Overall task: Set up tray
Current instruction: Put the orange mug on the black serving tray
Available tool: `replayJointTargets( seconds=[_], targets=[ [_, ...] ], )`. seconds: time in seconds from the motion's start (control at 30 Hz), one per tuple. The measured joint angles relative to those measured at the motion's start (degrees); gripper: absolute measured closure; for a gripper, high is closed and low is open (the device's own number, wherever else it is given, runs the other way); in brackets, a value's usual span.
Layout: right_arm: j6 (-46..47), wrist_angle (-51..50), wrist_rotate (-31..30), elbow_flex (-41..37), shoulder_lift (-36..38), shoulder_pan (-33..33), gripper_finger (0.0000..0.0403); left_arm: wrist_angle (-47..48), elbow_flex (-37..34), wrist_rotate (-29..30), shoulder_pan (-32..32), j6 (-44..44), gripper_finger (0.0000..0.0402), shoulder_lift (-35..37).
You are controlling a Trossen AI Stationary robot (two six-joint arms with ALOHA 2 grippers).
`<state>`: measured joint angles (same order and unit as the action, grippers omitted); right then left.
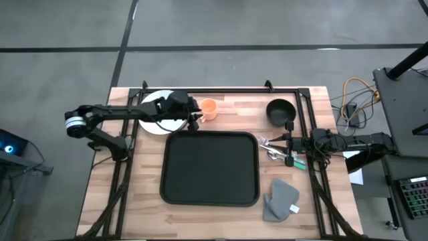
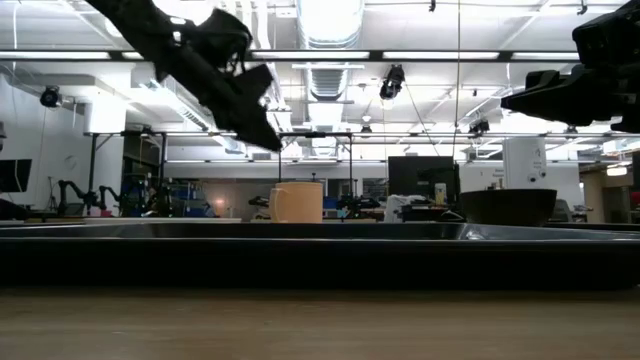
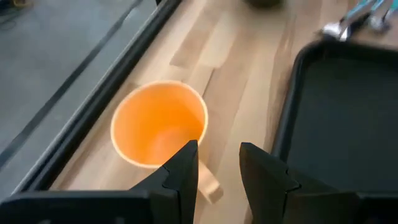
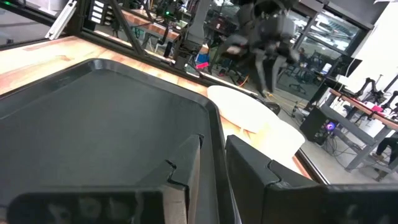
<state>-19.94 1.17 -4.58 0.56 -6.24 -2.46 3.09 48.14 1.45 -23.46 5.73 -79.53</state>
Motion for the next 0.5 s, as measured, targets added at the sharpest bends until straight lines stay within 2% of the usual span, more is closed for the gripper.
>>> replayJointTargets(
  seconds=[0.5],
  targets=[
    [-0.02,-0.02,0.04,0.0,0.09,0.0,0.0335,-0.96,4.94,0.0,-0.11,1.84,0.0303,-8.62]
  ],
)
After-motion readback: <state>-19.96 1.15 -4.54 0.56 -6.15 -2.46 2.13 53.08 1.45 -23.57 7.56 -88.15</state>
